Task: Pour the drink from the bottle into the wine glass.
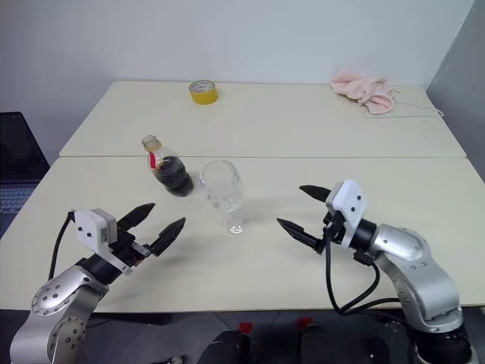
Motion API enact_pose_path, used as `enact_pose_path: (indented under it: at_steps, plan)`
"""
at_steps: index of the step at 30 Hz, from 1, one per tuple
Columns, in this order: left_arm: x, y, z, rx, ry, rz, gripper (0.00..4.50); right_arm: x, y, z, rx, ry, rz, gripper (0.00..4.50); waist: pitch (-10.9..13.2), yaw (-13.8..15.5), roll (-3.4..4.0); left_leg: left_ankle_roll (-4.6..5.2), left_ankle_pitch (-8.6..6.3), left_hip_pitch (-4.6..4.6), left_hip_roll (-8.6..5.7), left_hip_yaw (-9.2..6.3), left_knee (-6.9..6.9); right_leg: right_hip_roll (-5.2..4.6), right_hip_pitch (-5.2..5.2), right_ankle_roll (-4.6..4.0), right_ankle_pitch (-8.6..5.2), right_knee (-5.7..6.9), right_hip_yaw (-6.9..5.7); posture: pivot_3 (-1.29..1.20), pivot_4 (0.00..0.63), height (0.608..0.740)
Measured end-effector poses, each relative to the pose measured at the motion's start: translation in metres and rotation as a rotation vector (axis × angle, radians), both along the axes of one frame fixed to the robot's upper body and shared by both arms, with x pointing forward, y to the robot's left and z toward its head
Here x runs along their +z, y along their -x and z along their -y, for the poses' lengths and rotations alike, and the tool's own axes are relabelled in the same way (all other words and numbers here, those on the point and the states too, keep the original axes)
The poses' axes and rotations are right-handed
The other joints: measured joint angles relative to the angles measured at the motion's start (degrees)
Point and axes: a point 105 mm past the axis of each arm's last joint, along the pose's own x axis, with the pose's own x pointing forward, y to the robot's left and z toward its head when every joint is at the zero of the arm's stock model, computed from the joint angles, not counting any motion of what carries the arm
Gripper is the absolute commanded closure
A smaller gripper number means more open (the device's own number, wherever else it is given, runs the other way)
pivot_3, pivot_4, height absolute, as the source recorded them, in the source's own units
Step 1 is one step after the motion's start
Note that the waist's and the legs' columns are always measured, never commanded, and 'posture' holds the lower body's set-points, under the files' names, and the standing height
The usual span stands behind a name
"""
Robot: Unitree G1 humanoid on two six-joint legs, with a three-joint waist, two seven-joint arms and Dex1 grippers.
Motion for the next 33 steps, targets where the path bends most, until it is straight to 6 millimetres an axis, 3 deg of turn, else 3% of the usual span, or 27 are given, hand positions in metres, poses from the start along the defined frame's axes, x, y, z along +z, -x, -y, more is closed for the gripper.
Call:
enact_pose_path:
  at_steps: [5,10,25,33]
  plan:
    - [0.001,-0.035,-0.022,0.163,-0.044,0.000,0.00,0.018,0.013,-0.010,0.096,0.001,-0.009,0.03,0.0,0.1,-0.04,0.07,-0.03,0.06,0.00,-0.08,0.01,0.05,0.08,0.00,0.00,0.01,-0.10,0.00,0.150,0.740]
    - [-0.003,-0.051,-0.033,0.208,-0.067,-0.041,0.00,0.020,0.013,-0.013,0.092,-0.006,-0.021,0.03,0.0,-0.1,-0.09,0.04,-0.02,0.03,-0.05,0.01,0.00,-0.04,0.04,0.01,0.00,-0.02,-0.04,0.00,0.150,0.740]
    - [0.006,-0.096,-0.012,0.160,-0.088,-0.004,0.00,0.030,0.021,-0.025,0.156,0.007,0.005,0.03,0.0,0.0,-0.09,0.03,-0.02,0.02,-0.05,-0.06,0.07,-0.04,0.05,0.01,0.00,0.01,-0.10,0.00,0.150,0.740]
    - [0.003,-0.110,-0.010,0.179,-0.112,-0.011,0.00,0.030,0.021,-0.024,0.151,0.014,0.007,0.03,0.0,0.0,-0.10,0.03,-0.01,0.01,-0.05,-0.06,0.07,-0.04,0.03,0.01,0.00,0.02,-0.11,0.00,0.150,0.740]
